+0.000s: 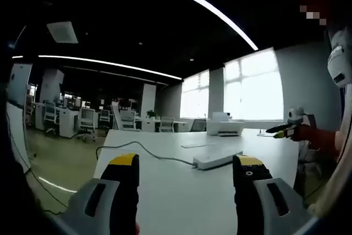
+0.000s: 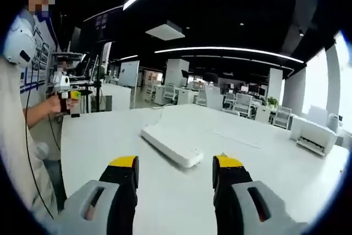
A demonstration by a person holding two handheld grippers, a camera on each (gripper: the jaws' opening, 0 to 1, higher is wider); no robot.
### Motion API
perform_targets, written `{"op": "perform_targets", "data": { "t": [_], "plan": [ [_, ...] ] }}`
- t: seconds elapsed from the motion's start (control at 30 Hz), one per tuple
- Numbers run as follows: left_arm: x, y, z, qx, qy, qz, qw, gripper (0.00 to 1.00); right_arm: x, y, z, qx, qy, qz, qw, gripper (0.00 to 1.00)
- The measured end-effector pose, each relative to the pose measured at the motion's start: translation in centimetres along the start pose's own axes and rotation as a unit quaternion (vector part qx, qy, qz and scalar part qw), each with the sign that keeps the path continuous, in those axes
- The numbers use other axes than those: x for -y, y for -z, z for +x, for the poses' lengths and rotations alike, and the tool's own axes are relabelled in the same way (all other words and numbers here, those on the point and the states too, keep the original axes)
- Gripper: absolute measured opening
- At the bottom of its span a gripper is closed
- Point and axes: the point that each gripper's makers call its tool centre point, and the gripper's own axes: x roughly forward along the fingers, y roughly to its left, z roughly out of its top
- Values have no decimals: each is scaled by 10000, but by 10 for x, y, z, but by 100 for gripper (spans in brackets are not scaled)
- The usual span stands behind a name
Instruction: Pick up the power strip scattered on the table, fix it on the side mounting bracket of the table, and press the switch
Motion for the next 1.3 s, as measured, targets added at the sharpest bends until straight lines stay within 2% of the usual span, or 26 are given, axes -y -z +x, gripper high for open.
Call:
{"op": "perform_targets", "data": {
  "t": [0.6, 0.77, 1.0, 1.3],
  "plan": [
    [13, 7, 10, -15, 113, -127, 9999, 73, 16, 9, 9, -171, -48, -35, 9998, 54],
    [17, 5, 9, 38, 123, -168, 9998, 73, 17, 1, 12, -47, -299, -37, 9995, 58],
    [21, 5, 8, 27, 114, -191, 9997, 73, 28, -10, 28, 61, -652, -104, 9978, 60],
    [29, 5, 13, 11, 222, -219, 9995, 73, 27, -8, 49, 82, -944, -188, 9953, 62]
  ]
}}
